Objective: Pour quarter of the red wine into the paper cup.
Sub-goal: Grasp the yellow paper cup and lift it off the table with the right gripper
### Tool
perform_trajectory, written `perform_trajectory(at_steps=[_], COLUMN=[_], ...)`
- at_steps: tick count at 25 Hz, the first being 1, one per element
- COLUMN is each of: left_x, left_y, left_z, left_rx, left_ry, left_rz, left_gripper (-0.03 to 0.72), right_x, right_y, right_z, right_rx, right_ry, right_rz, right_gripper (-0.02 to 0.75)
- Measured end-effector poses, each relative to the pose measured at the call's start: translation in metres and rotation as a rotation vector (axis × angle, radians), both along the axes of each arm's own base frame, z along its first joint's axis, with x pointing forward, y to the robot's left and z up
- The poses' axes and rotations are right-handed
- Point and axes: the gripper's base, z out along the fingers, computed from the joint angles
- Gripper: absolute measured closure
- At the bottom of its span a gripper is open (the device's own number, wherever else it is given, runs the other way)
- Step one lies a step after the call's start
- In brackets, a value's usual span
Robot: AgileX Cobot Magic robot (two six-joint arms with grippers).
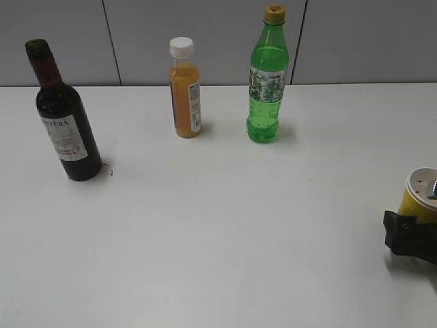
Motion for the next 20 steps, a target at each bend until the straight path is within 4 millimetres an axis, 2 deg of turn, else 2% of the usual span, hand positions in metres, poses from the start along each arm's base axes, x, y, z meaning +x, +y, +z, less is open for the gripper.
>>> perform_trajectory(at_steps=[12, 20], left_x=[0.0, 0.0], left_y=[0.0, 0.0], left_z=[0.0, 0.0], left_rx=[0.0, 0.0], left_ry=[0.0, 0.0], left_rz=[0.0, 0.0], left_gripper=[0.69, 0.69], right_x=[0.0069, 0.0114], right_y=[0.0, 0.0003], right_z=[-0.0058, -0.0101], right_rx=[-0.008, -0.01], right_ry=[-0.021, -0.044], right_rz=[-0.002, -0.002], right_gripper=[0.106, 0.187])
